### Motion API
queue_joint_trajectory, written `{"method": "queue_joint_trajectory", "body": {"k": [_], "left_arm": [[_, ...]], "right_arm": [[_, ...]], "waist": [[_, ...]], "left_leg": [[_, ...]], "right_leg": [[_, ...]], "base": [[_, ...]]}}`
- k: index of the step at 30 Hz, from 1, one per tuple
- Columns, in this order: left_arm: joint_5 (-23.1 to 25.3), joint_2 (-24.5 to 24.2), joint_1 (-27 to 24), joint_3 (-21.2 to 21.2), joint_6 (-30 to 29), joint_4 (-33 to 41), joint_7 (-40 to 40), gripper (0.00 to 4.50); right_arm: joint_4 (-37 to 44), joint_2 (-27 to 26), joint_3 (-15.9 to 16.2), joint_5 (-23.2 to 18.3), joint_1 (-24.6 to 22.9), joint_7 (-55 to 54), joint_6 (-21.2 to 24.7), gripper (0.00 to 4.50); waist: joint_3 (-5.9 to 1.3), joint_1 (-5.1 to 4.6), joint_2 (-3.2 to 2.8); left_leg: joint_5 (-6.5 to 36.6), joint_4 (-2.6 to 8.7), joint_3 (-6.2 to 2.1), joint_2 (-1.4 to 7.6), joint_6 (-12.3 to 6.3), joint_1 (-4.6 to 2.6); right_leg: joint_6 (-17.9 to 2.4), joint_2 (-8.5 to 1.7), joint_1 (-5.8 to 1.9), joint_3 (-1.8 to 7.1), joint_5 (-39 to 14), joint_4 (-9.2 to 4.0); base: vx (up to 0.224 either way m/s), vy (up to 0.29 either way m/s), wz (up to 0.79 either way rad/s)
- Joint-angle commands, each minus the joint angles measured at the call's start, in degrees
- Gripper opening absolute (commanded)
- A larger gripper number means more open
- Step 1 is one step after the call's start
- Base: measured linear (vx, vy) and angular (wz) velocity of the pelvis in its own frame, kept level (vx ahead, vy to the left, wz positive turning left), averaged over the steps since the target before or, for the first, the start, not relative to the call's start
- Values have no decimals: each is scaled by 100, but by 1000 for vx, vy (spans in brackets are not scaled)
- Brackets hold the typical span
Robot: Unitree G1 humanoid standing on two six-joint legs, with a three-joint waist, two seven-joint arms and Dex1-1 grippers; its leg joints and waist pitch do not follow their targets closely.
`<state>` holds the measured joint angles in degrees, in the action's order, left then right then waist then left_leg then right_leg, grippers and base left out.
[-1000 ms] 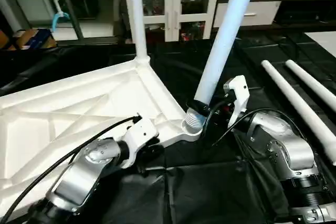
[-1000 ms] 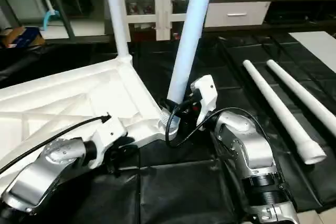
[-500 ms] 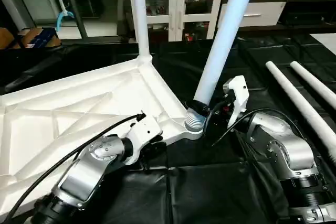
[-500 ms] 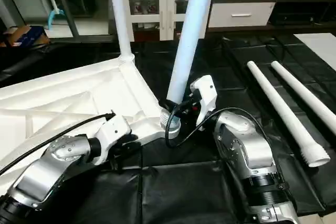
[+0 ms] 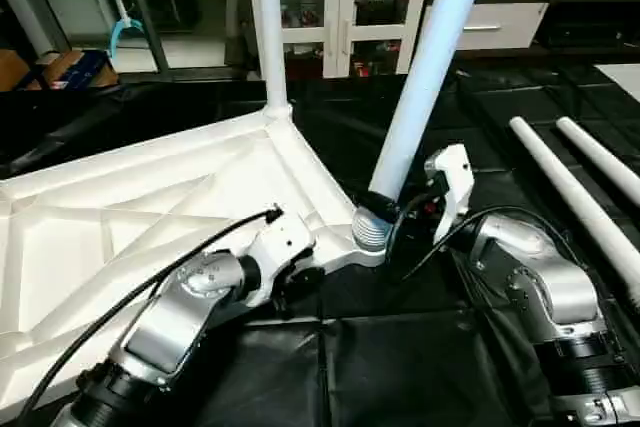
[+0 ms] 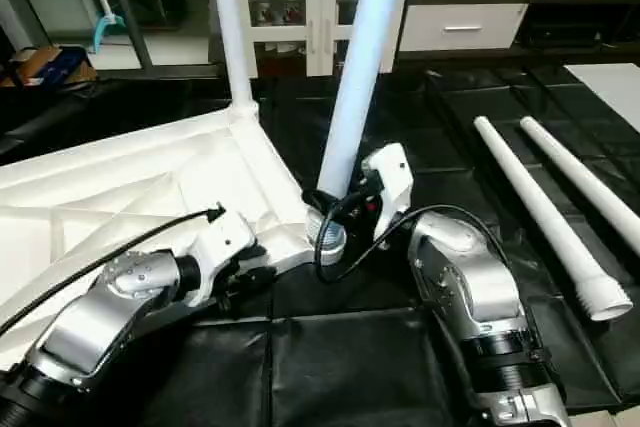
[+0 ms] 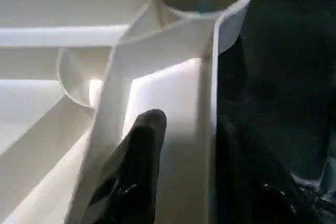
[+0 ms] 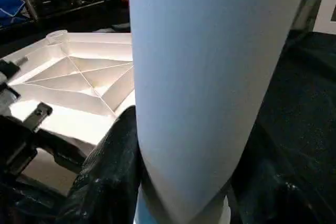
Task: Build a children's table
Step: Insert table leg to table base
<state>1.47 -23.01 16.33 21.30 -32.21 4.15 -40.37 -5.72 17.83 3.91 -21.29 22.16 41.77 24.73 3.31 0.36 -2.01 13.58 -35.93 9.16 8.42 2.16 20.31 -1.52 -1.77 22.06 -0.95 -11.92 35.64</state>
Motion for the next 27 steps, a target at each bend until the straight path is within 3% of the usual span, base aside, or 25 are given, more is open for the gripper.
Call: {"method": "queue_joint_trajectory", "body": {"k": [1,2,3,6,10,13,14,16,17,23,27], "left_arm": [[142,-49,7,64,-10,-170,92,176],[212,-67,-3,111,-27,-266,129,176],[226,-82,-10,130,-35,-292,120,176],[186,-100,-28,98,-136,-298,92,147],[187,-122,-25,40,-259,-302,128,116],[191,-94,-15,-32,-301,-311,199,100],[161,-132,-64,-43,-336,-214,145,88],[135,-139,-89,-56,-373,-165,130,73],[108,-181,-148,-50,-397,-75,80,64],[4,-356,-421,18,-580,305,-118,19],[-64,-436,-487,89,-634,469,-249,7]], "right_arm": [[124,22,-50,36,29,-15,-50,186],[134,1,-75,38,28,-61,-71,186],[108,-9,-94,61,35,-106,-105,186],[-1,-2,-106,135,73,-153,-203,186],[-188,45,-46,257,173,-106,-350,186],[-282,27,-99,175,307,-58,-331,186],[-372,24,-95,122,348,62,-353,186],[-411,31,-77,129,357,117,-381,186],[-460,78,33,187,350,292,-481,186],[-779,131,184,27,505,936,-416,186],[-1104,296,386,263,605,1220,-501,186]], "waist": [[-334,12,-3],[-325,21,-58],[-318,8,-19],[-305,4,-44],[-305,-16,-32],[-301,-25,11],[-303,-33,56],[-298,-12,40],[-297,-21,119],[-325,-28,128],[-335,-34,116]], "left_leg": [[490,457,-163,429,-281,13],[510,458,-172,425,-264,18],[599,468,-167,427,-254,17],[750,480,-173,426,-186,7],[794,483,-179,425,-159,18],[796,475,-170,414,-200,21],[770,472,-165,411,-227,30],[738,467,-165,415,-260,27],[705,472,-161,421,-284,39],[403,453,-160,435,-456,45],[195,440,-156,439,-544,39]], "right_leg": [[-1429,-594,-273,281,-551,-435],[-1444,-599,-272,284,-572,-433],[-1416,-590,-271,280,-692,-456],[-1349,-592,-254,281,-1086,-476],[-1313,-596,-252,286,-1199,-487],[-1316,-600,-248,287,-1322,-504],[-1290,-594,-251,284,-1365,-506],[-1260,-611,-238,291,-1454,-508],[-1237,-607,-244,285,-1472,-505],[-1392,-611,-250,266,-910,-441],[-1522,-605,-257,250,-518,-403]], "base": [[0,0,0],[0,0,0],[0,0,0],[0,0,0],[0,0,0],[0,0,0],[0,0,0],[0,0,0],[0,0,0],[0,0,0],[0,0,0]]}}
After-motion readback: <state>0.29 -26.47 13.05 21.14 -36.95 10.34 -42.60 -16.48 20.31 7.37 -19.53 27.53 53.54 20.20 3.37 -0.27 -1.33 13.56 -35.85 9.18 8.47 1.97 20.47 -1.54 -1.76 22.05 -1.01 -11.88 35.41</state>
